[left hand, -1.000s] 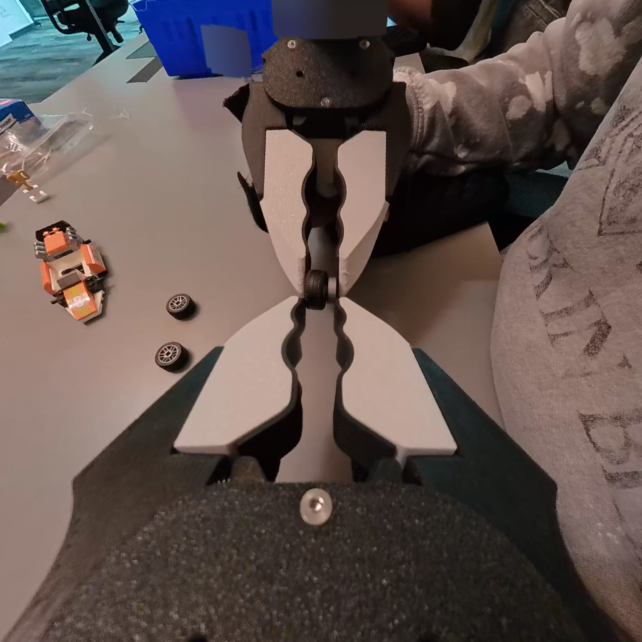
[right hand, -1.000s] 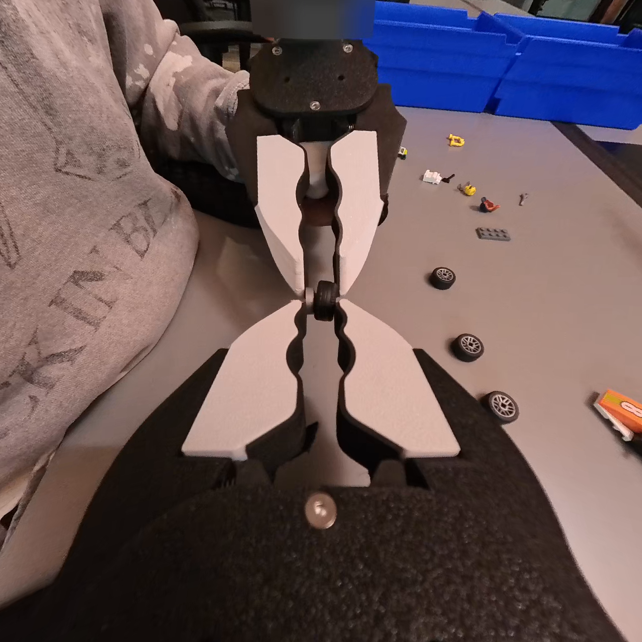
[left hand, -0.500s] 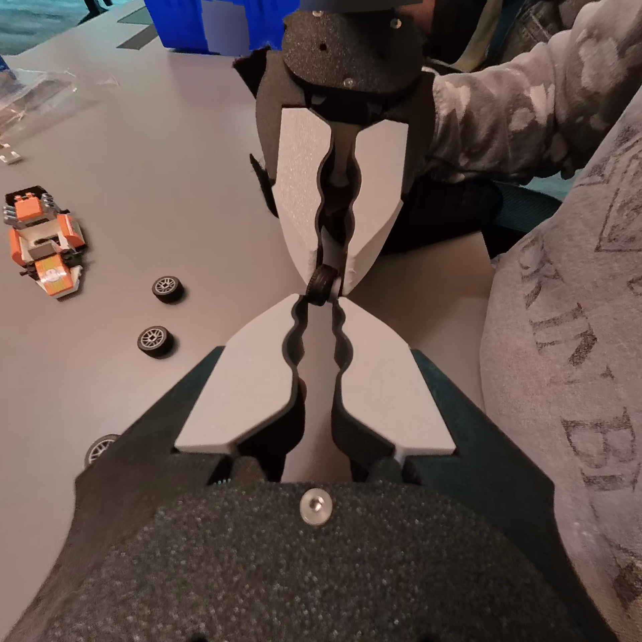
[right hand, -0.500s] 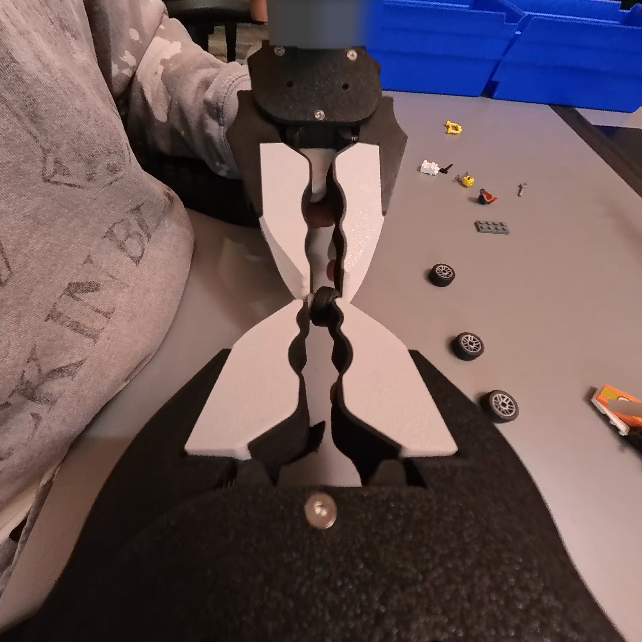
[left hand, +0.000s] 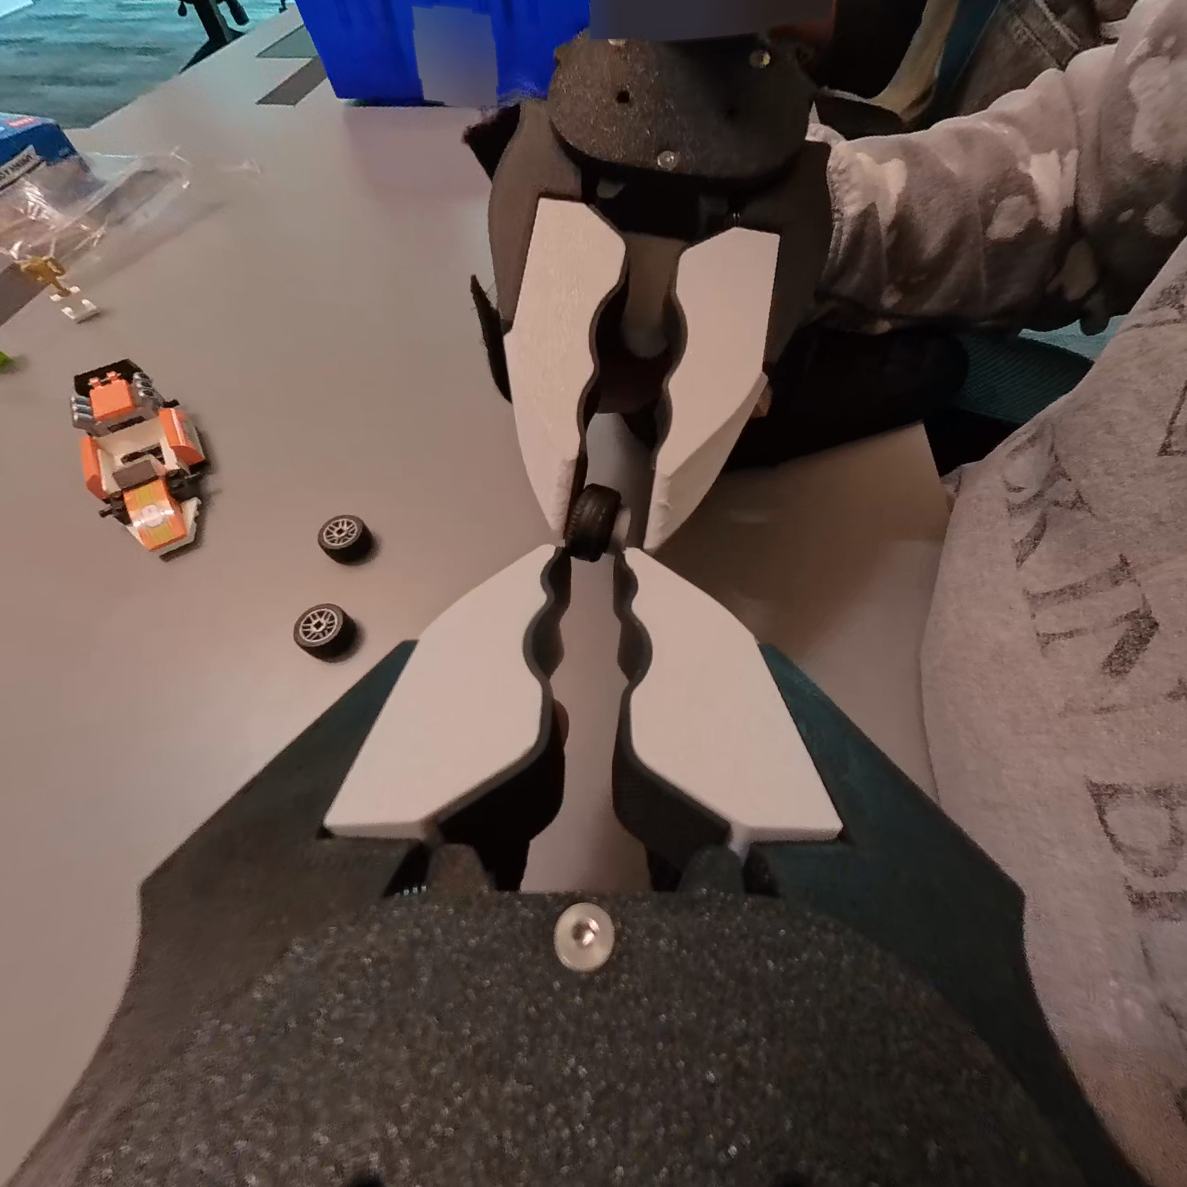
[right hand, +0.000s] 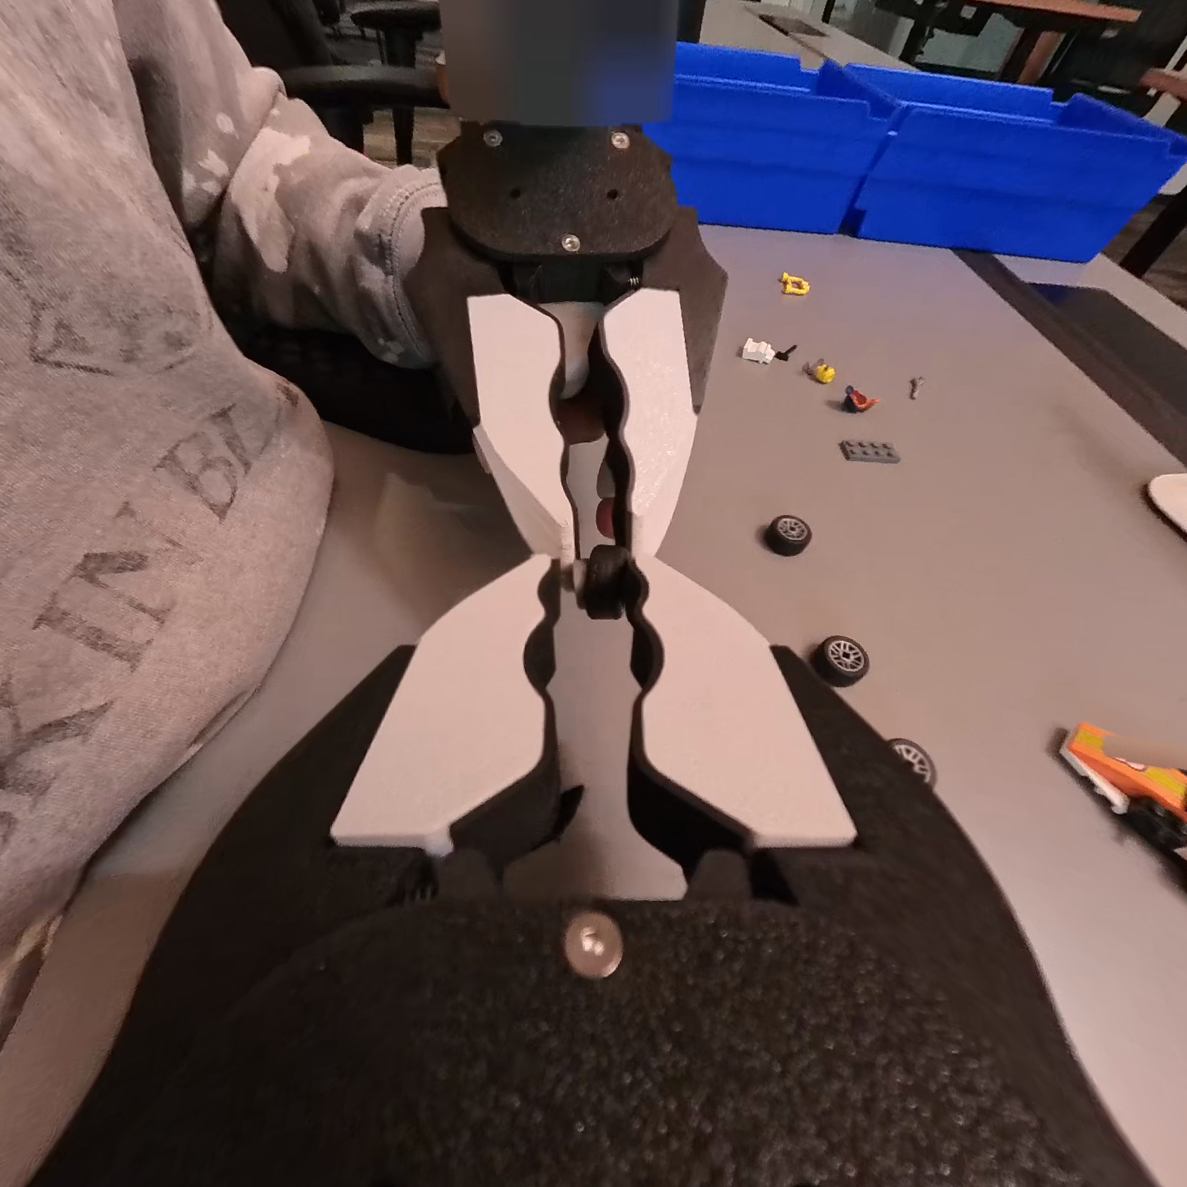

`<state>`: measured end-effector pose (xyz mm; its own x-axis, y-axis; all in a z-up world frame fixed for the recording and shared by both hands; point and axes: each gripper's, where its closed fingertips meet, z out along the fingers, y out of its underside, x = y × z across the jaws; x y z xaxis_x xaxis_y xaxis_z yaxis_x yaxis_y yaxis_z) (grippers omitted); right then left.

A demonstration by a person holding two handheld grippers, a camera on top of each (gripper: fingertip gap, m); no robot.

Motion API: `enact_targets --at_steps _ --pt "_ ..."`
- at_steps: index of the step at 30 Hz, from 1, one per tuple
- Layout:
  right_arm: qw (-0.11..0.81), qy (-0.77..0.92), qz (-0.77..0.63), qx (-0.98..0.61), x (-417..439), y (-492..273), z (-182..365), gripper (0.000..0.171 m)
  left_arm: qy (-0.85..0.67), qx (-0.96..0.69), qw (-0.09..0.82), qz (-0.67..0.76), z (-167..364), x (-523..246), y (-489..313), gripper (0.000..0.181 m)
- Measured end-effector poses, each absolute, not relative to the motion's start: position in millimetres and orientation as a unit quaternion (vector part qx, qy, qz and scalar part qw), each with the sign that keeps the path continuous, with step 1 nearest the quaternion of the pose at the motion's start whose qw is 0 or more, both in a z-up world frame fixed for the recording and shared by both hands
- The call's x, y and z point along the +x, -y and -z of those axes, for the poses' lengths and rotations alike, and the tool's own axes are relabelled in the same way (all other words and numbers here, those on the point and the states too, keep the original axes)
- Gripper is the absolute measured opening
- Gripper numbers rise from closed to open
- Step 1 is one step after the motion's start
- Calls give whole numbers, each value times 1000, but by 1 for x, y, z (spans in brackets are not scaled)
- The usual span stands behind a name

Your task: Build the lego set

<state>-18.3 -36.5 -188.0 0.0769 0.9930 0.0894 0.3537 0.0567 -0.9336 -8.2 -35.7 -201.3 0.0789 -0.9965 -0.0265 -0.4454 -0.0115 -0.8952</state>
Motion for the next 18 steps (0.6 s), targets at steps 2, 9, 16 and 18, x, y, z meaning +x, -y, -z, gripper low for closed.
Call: enact_targets --at_steps 2,9,16,18 --pt "447 569 -369 -583 -17 36 185 15 -583 -618 397 347 199 -8 36 13" --pt "460 571 -371 -570 -20 39 178 12 -600 -611 401 325 203 -9 39 0" --pt "450 552 -374 -594 -16 29 182 12 -585 -619 413 323 203 -7 31 2" --pt "451 547 -377 -596 -16 27 182 12 -580 -621 415 325 204 -8 28 8"
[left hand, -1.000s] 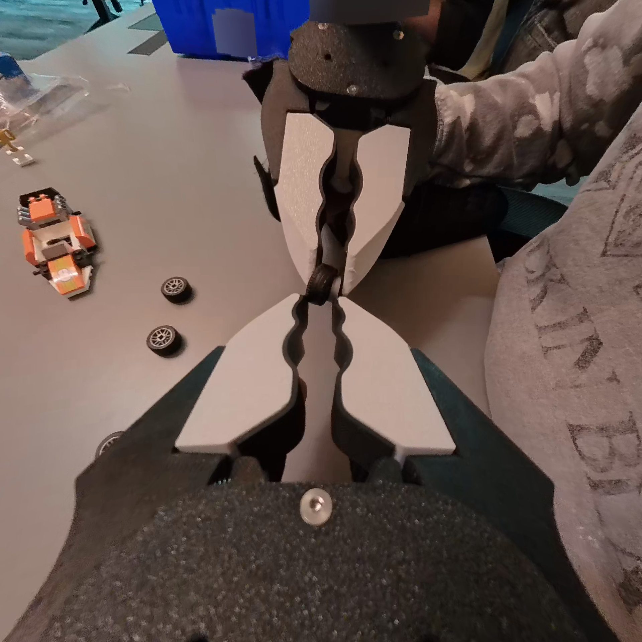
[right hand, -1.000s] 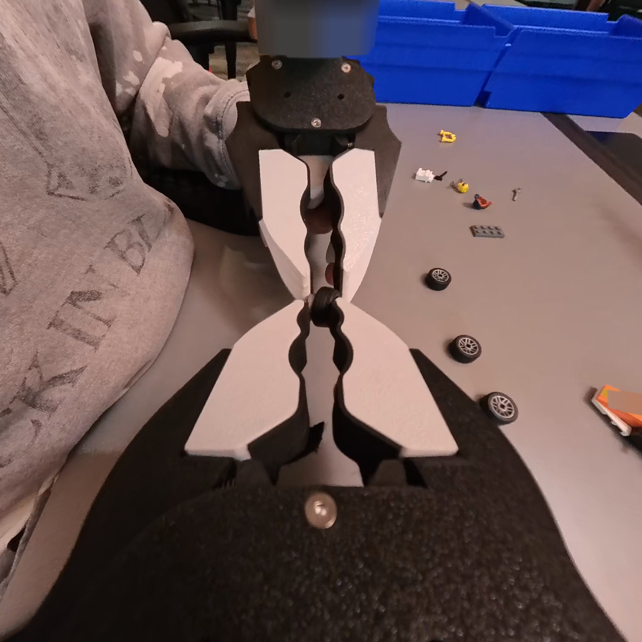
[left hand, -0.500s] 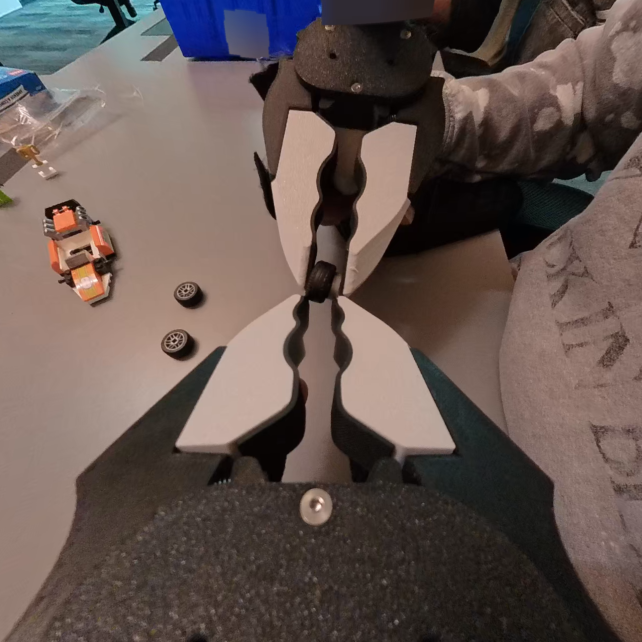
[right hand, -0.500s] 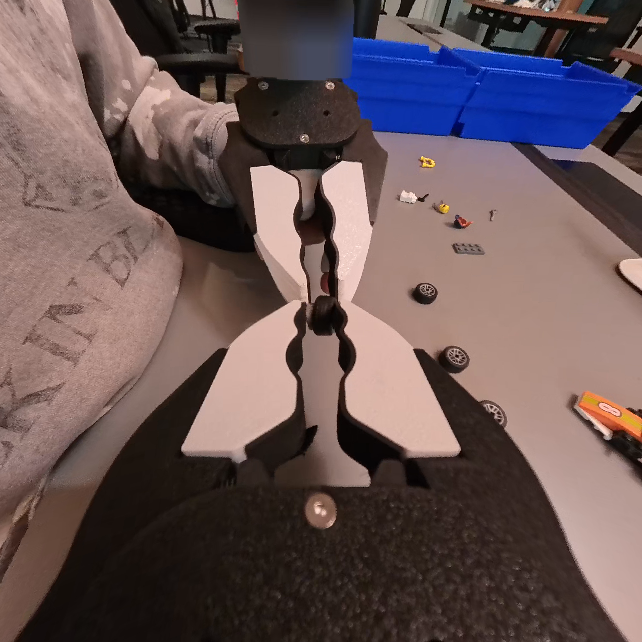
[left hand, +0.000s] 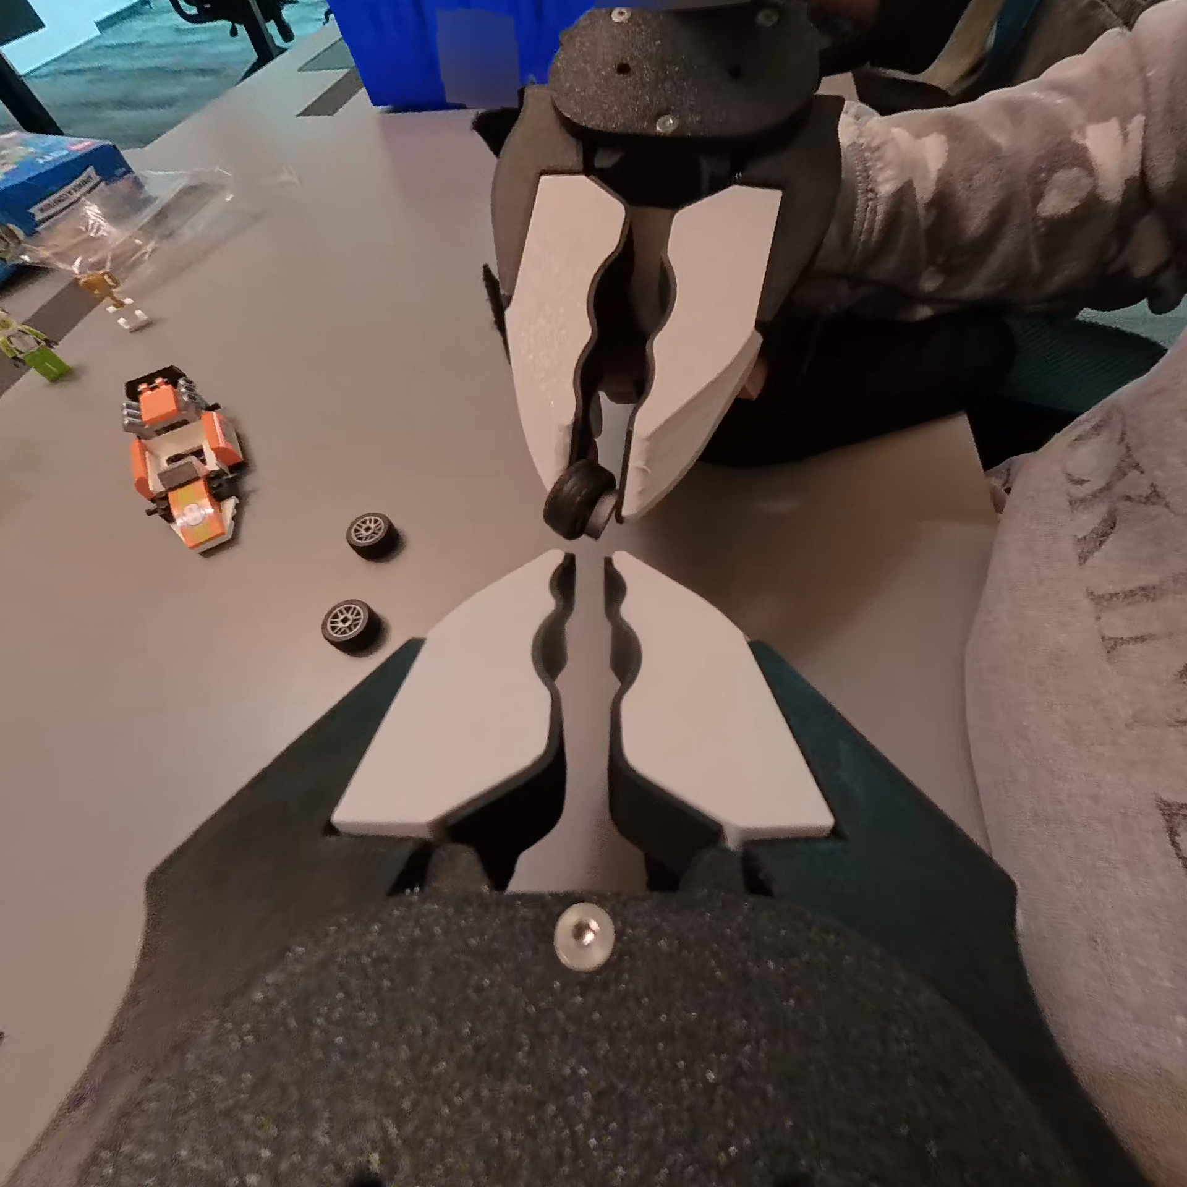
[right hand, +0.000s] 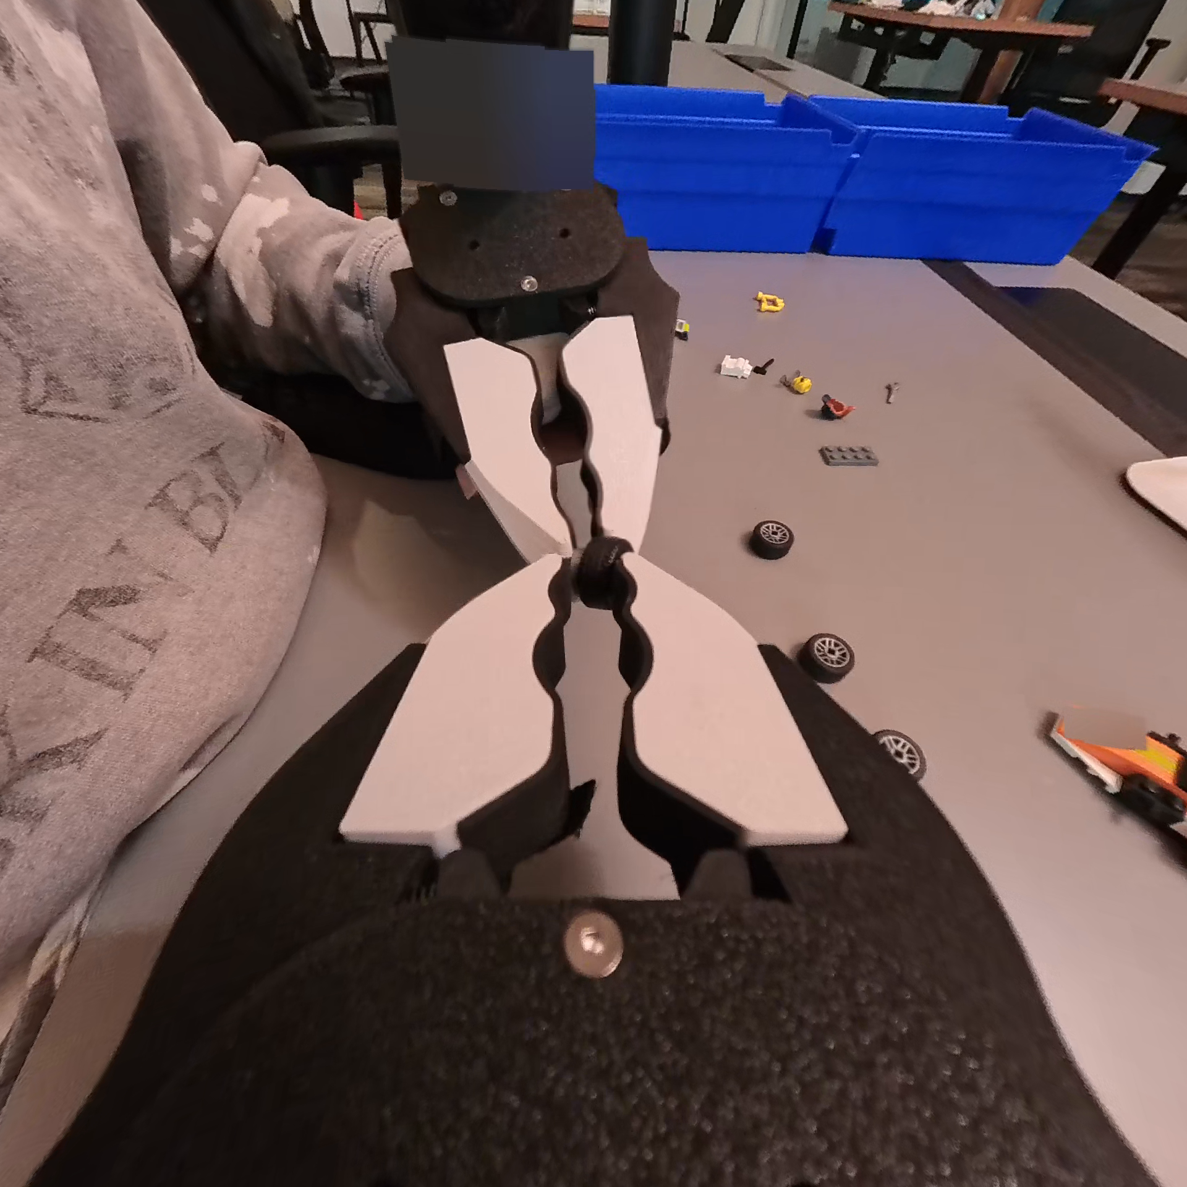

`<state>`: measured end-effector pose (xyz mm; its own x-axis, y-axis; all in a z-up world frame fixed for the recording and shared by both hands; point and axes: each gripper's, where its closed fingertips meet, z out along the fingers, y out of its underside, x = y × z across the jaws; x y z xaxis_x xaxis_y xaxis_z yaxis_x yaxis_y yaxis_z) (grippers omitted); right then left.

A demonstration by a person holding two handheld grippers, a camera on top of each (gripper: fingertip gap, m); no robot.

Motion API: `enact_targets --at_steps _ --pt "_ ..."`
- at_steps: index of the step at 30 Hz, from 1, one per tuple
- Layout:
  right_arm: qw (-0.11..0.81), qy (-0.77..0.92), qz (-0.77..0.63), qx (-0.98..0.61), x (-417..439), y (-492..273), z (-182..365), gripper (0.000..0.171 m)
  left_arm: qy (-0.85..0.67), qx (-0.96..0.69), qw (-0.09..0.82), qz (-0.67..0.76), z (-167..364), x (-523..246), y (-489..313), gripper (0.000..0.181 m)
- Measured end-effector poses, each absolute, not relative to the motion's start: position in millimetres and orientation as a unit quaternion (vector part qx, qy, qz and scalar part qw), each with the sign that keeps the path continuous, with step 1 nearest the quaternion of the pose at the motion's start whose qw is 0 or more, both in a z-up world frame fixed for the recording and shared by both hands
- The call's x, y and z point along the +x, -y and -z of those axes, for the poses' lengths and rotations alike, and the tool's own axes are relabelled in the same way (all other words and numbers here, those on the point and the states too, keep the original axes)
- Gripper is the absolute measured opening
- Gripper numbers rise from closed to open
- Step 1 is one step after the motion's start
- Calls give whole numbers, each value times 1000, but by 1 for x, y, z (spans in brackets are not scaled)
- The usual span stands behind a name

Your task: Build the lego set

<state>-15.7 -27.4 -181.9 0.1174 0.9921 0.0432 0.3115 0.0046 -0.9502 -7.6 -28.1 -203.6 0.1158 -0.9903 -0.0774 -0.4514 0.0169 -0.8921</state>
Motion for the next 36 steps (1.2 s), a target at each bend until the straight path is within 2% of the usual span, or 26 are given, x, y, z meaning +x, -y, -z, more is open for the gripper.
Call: enact_targets --at_steps 5,16,29,31,32,36 --pt "447 547 -371 -603 -15 24 186 12 -569 -612 423 350 197 -5 28 25" --pt "440 556 -374 -598 -16 28 188 12 -569 -591 433 373 187 -7 31 28" --pt "423 567 -382 -595 -18 35 193 12 -580 -599 408 372 195 -5 38 25" --pt "423 566 -383 -595 -18 34 193 12 -580 -602 404 373 195 -6 38 23" --pt "426 564 -383 -594 -17 34 192 13 -580 -606 402 367 197 -7 36 16" --pt "426 569 -384 -589 -16 36 190 14 -582 -601 408 366 196 -6 39 16"
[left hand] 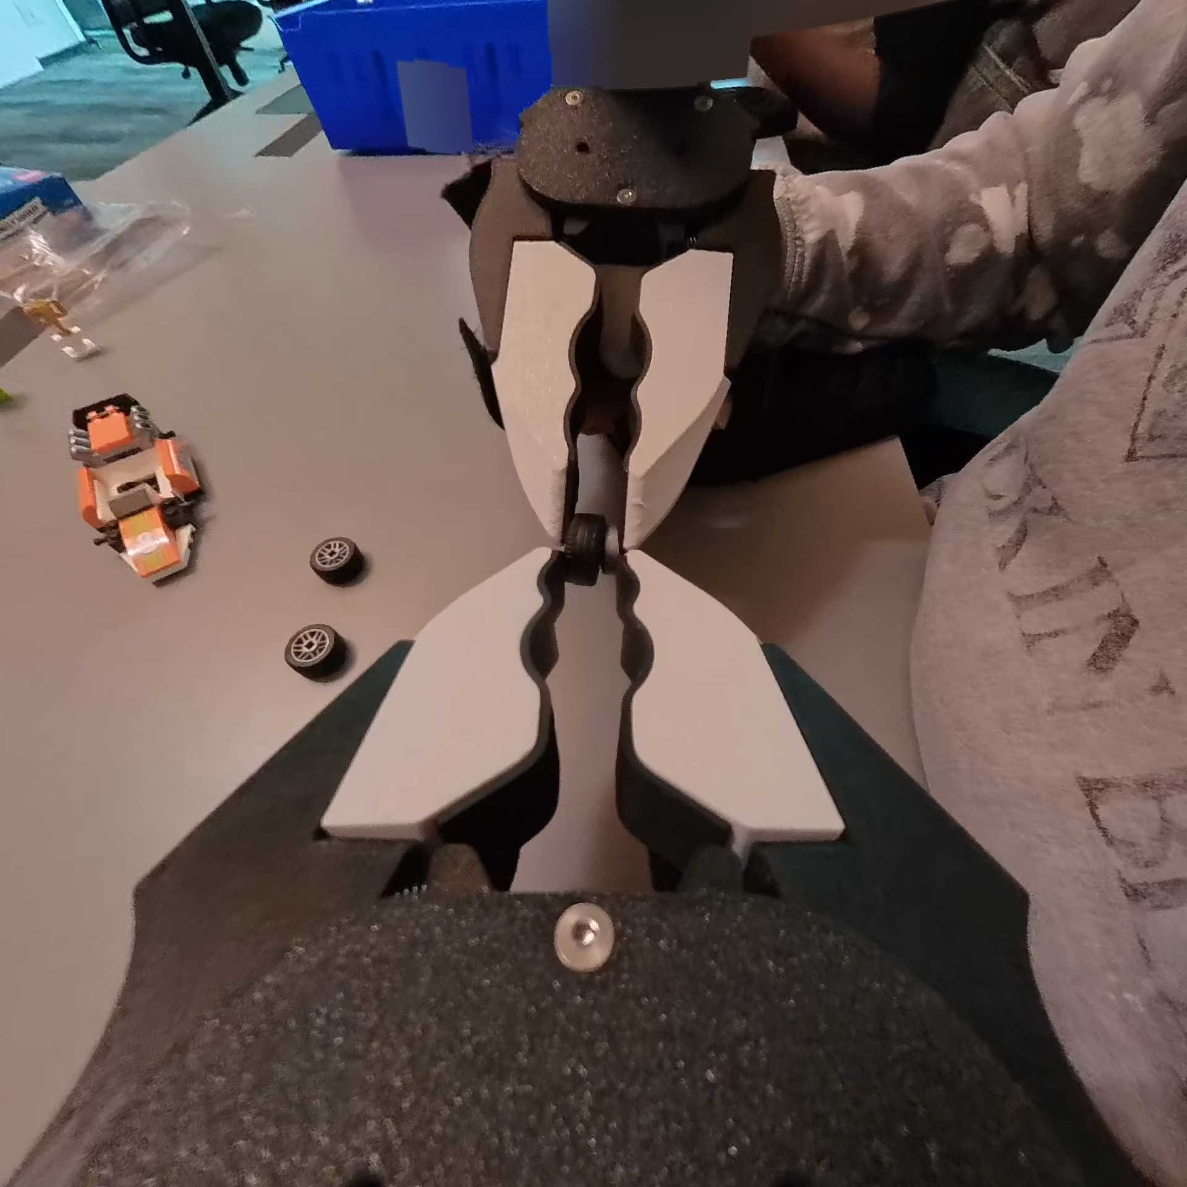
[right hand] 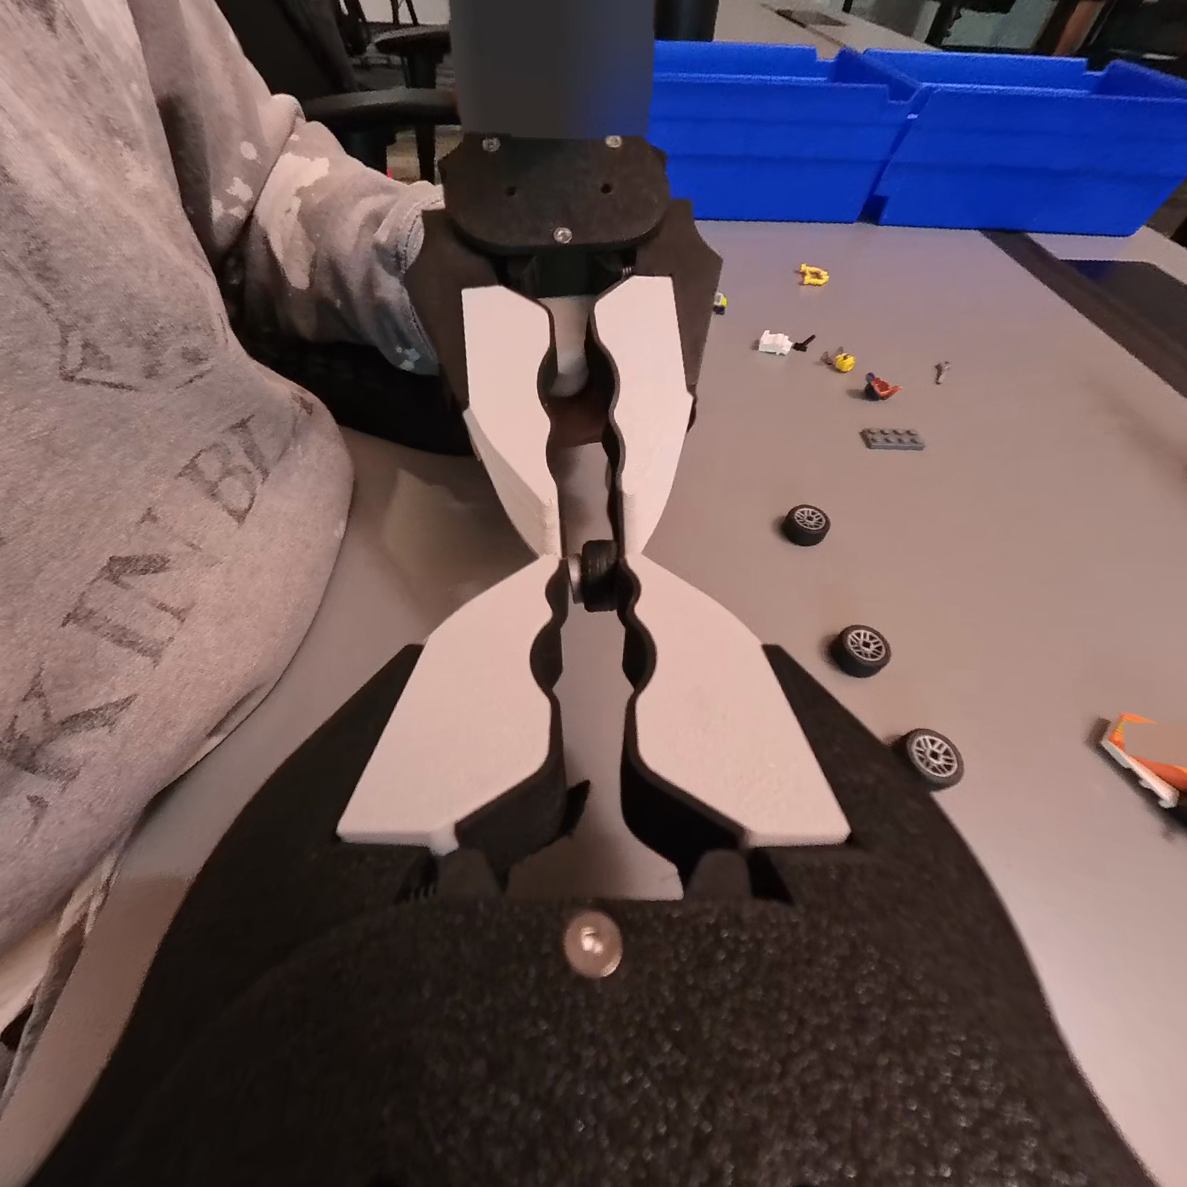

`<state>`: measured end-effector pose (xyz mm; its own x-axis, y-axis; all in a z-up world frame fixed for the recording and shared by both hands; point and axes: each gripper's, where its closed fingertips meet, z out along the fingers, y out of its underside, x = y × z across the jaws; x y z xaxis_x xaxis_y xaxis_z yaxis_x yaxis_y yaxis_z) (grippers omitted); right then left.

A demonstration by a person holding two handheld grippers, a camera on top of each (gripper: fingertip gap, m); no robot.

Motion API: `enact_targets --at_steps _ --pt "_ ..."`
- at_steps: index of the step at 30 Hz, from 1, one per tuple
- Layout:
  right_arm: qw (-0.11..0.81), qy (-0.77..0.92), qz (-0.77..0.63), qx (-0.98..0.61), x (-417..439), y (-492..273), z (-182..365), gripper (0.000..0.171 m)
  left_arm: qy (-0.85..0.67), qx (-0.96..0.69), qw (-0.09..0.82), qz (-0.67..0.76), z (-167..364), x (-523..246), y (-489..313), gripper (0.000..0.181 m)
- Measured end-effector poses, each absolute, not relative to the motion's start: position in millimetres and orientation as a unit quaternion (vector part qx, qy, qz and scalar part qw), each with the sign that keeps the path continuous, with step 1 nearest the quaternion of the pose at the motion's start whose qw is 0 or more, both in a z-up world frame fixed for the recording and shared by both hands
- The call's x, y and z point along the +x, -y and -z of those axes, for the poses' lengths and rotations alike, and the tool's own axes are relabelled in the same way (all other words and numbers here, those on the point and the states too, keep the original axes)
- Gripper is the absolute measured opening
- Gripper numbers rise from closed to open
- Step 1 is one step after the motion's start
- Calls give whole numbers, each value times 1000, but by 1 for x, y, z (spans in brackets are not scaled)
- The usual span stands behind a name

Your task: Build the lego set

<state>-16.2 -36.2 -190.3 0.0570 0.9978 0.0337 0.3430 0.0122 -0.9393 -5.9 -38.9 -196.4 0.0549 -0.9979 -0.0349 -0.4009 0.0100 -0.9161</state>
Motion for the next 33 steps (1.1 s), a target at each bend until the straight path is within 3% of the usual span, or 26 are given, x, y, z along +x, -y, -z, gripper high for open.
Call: enact_targets --at_steps 8,12,15,17,23,27,33 --pt "438 553 -384 -595 -15 30 187 14 -568 -600 428 366 193 -5 32 16" --pt "442 556 -375 -596 -15 29 187 13 -554 -589 435 397 183 -4 35 34" --pt "435 568 -371 -593 -18 34 191 13 -561 -589 423 400 186 -2 40 25" --pt "435 565 -372 -594 -18 33 191 13 -560 -584 429 403 183 -3 41 0" --pt "435 568 -366 -595 -19 33 192 13 -558 -590 425 401 185 -3 40 0" --pt "447 556 -358 -603 -14 25 189 13 -547 -589 441 401 180 -5 33 25" --pt "457 551 -356 -601 -11 22 185 13 -555 -590 437 391 186 -3 33 30"
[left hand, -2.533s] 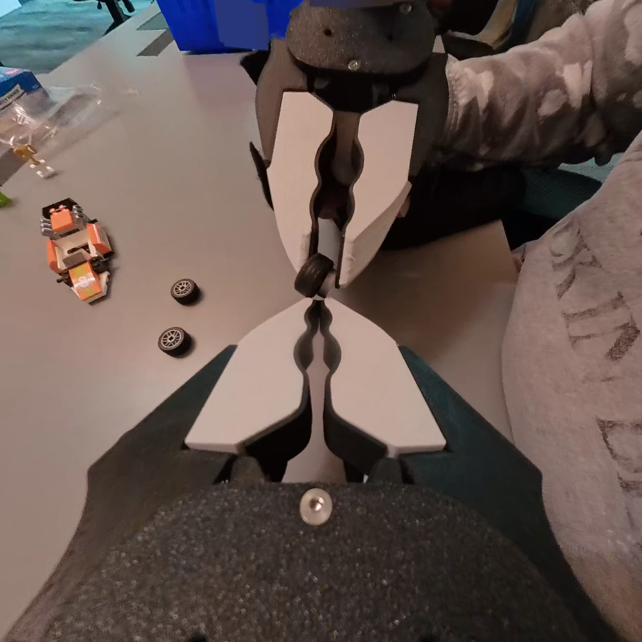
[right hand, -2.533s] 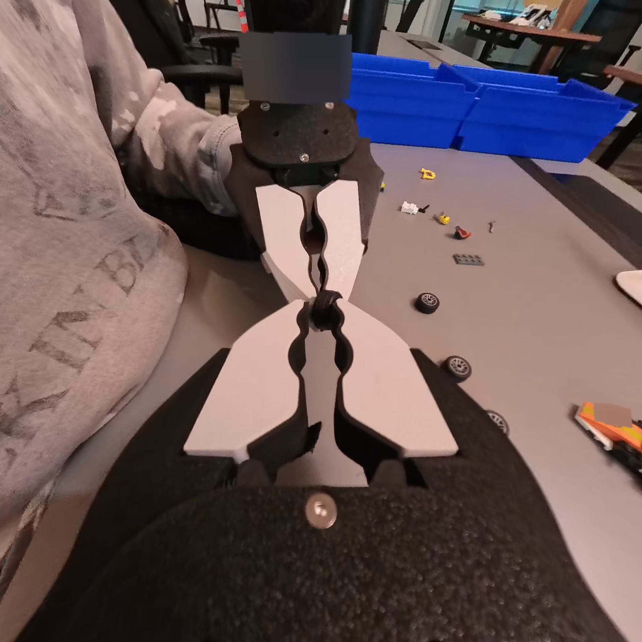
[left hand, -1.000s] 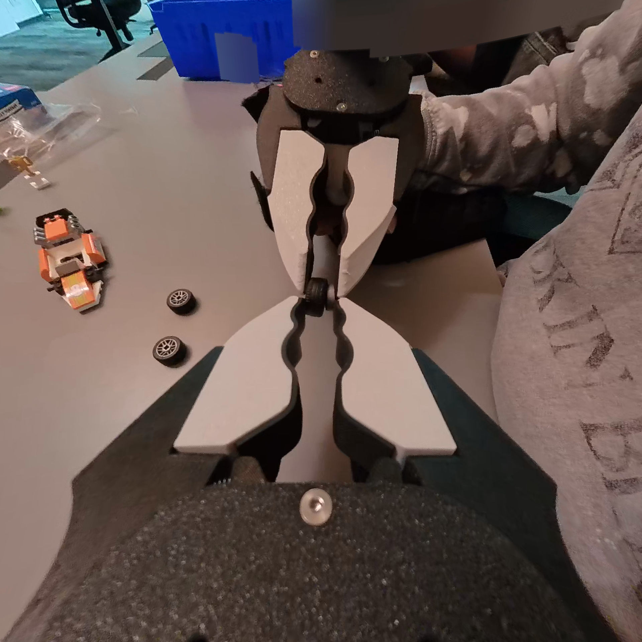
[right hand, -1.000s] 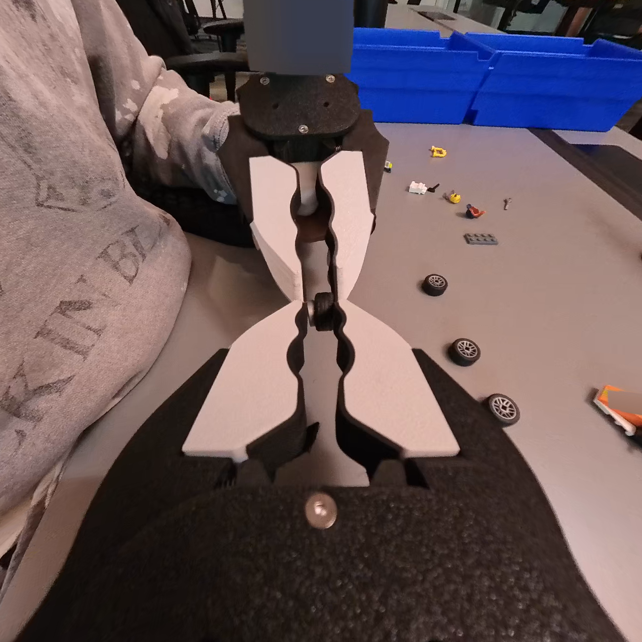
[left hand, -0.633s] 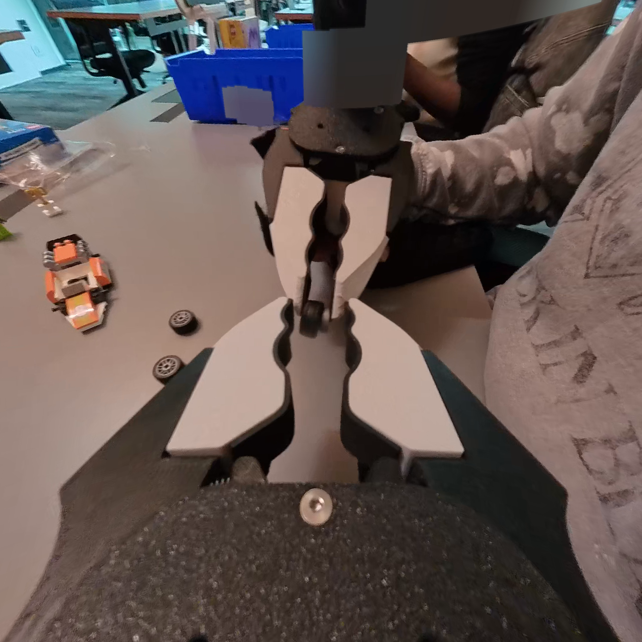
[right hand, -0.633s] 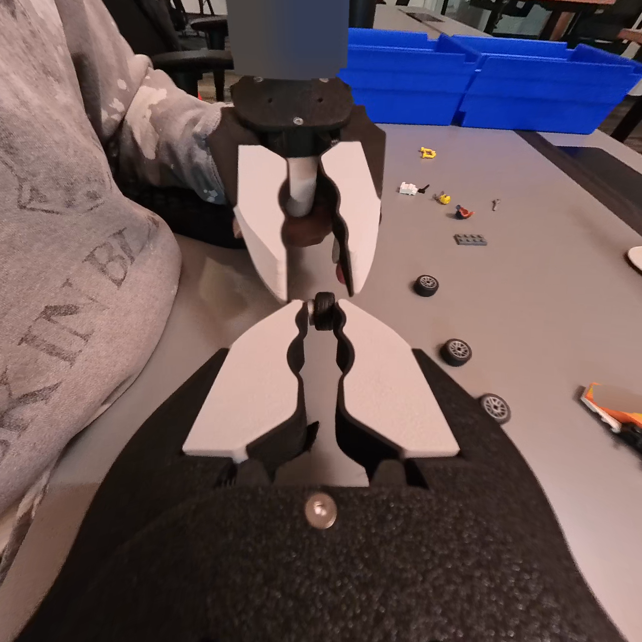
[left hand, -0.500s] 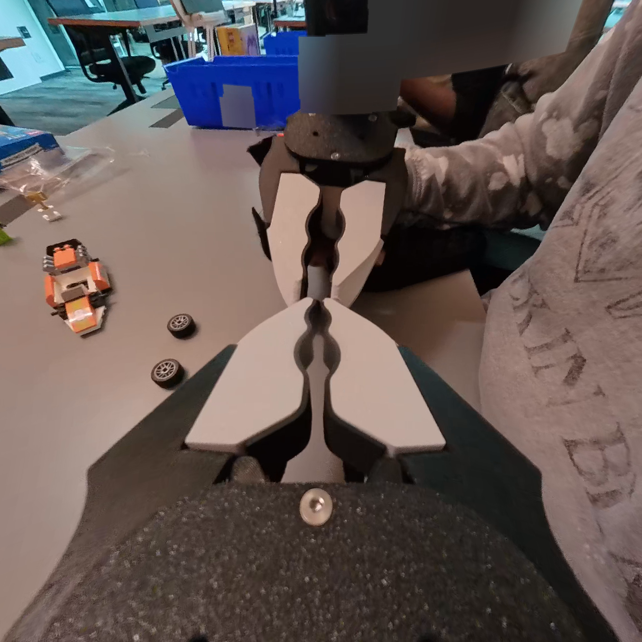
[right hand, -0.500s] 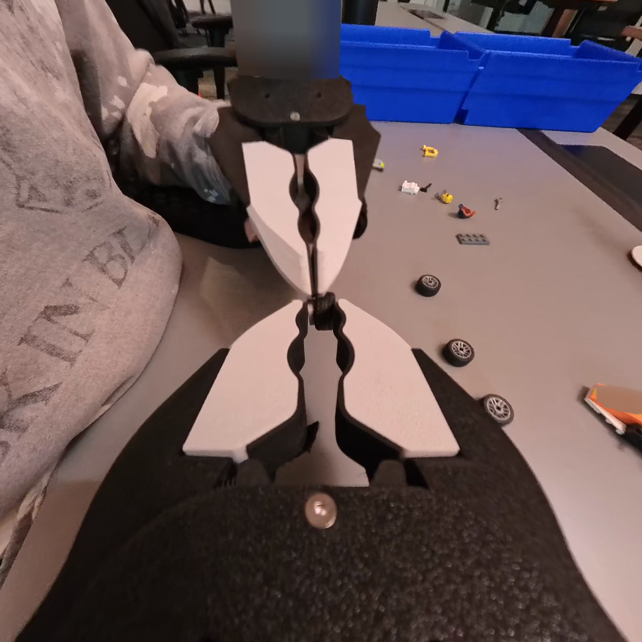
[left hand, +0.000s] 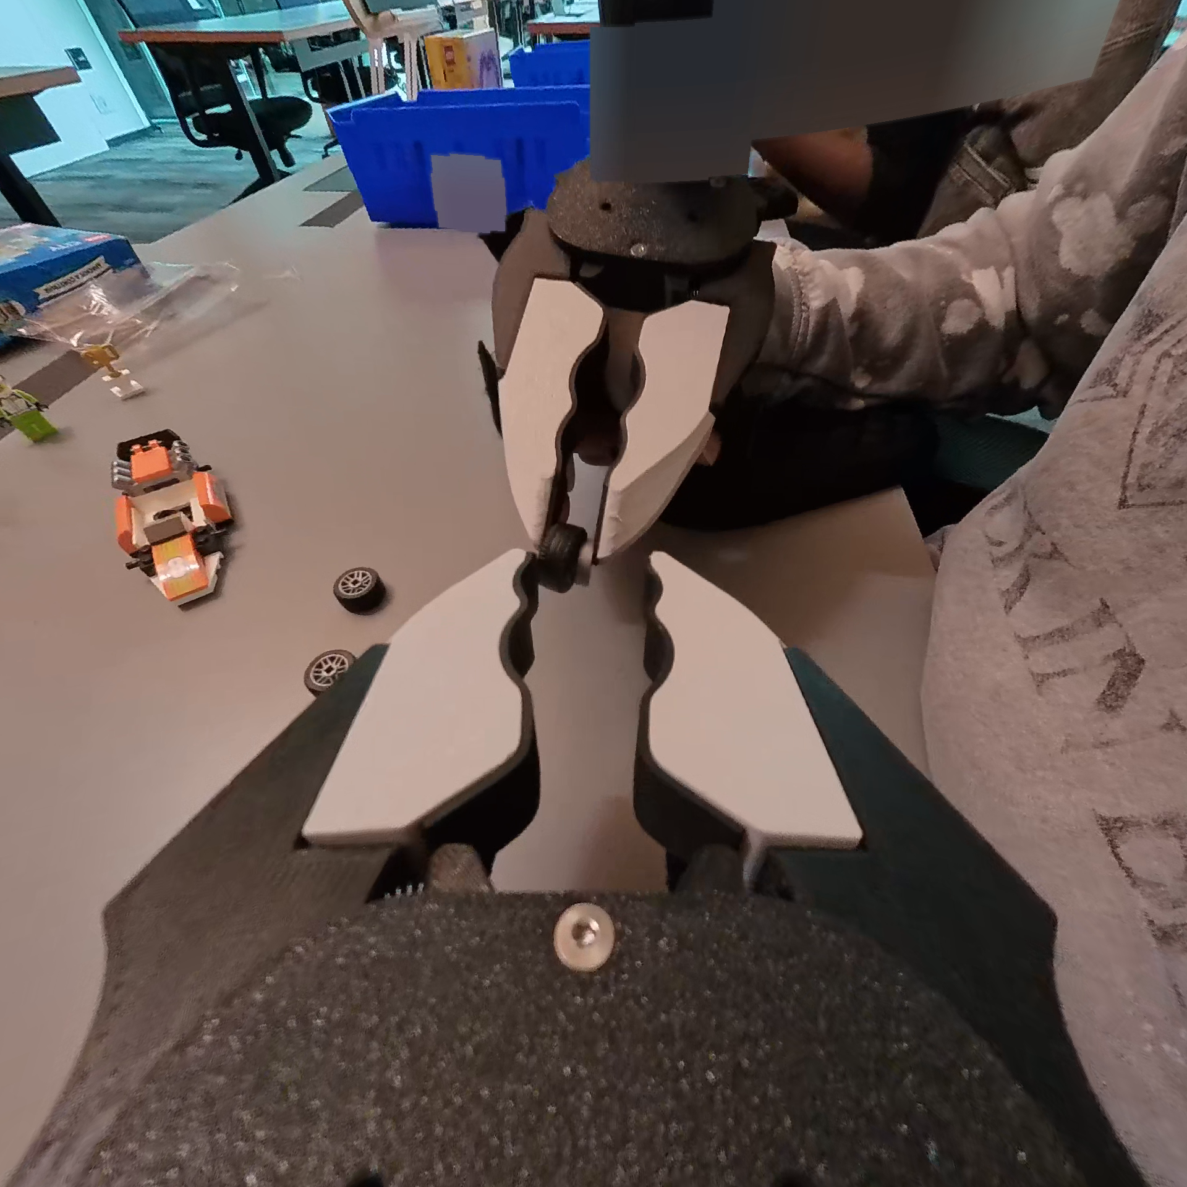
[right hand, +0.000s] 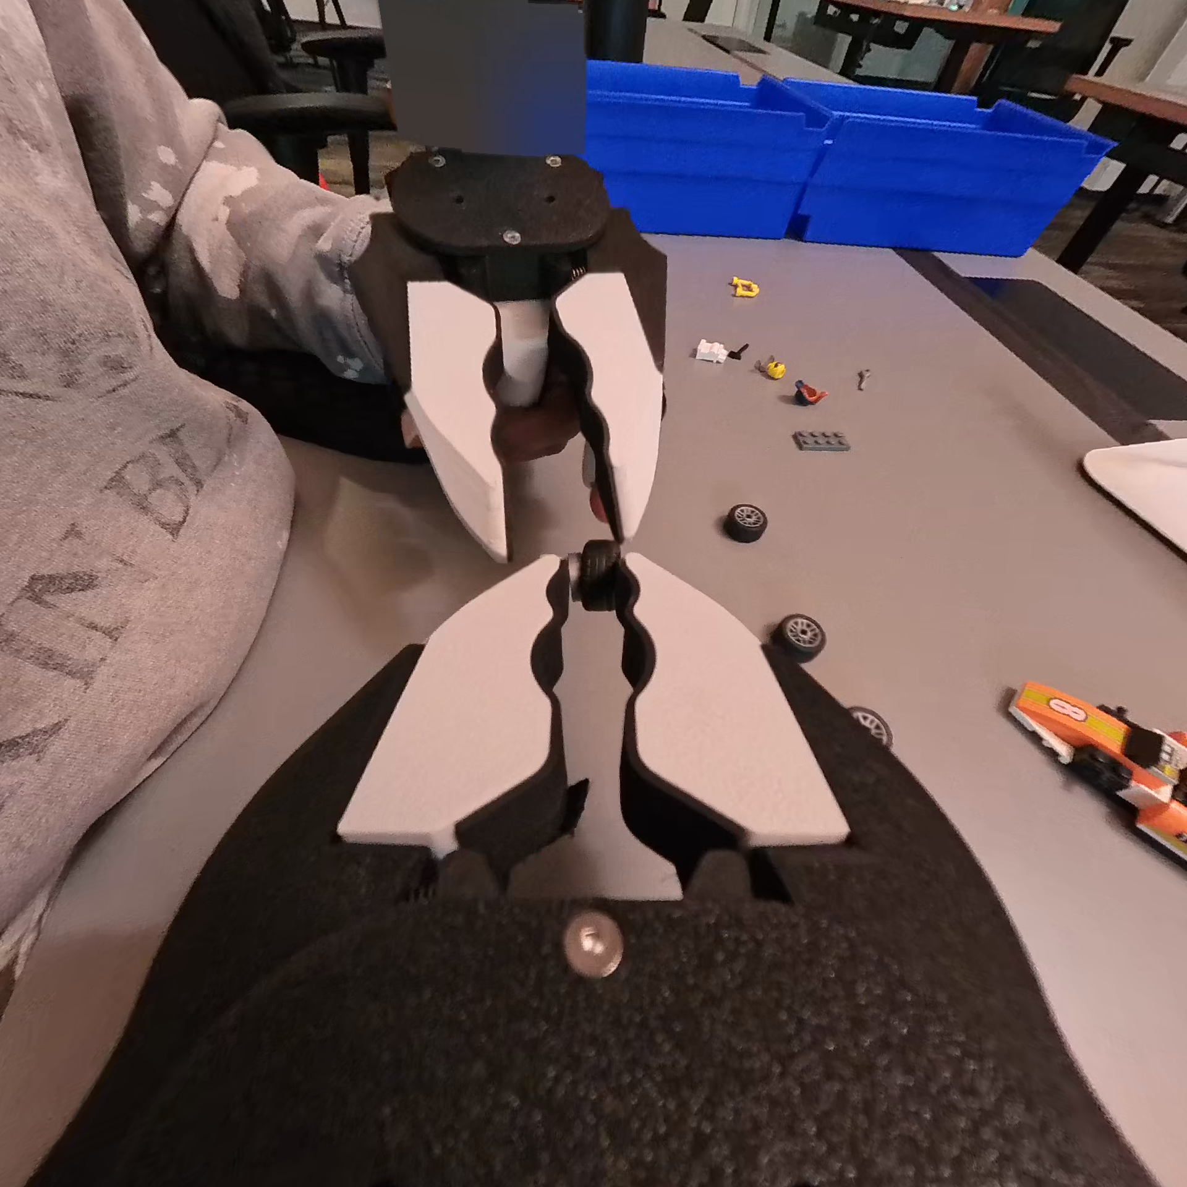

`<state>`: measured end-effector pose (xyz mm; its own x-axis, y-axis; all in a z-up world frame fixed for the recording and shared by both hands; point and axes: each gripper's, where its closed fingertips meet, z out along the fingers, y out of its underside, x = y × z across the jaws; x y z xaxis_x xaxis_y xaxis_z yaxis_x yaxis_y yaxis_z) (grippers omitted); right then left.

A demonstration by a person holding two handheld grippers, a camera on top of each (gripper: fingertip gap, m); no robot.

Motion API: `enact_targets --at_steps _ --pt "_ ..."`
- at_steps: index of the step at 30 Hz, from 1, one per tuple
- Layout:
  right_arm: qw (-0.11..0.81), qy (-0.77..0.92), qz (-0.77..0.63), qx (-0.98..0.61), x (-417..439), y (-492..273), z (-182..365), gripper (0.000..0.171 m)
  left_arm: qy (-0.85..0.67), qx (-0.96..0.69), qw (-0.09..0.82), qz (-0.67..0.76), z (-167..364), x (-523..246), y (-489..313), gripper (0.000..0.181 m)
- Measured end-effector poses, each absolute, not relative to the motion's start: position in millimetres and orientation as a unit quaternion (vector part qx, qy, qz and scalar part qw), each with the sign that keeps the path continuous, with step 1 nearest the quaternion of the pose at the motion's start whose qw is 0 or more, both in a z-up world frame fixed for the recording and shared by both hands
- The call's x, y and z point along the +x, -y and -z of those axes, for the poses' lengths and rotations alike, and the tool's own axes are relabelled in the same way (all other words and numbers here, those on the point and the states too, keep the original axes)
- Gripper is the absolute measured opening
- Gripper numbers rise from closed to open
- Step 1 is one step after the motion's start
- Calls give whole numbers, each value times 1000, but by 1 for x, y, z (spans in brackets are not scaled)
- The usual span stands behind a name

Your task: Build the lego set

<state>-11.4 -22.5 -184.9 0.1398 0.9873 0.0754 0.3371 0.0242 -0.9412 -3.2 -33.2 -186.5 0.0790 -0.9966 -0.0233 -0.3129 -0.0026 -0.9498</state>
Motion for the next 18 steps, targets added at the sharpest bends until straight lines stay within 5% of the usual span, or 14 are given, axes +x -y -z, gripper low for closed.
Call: enact_targets --at_steps 18 --pt "441 564 -411 -564 -15 41 179 13 -575 -579 425 392 186 -4 42 16"
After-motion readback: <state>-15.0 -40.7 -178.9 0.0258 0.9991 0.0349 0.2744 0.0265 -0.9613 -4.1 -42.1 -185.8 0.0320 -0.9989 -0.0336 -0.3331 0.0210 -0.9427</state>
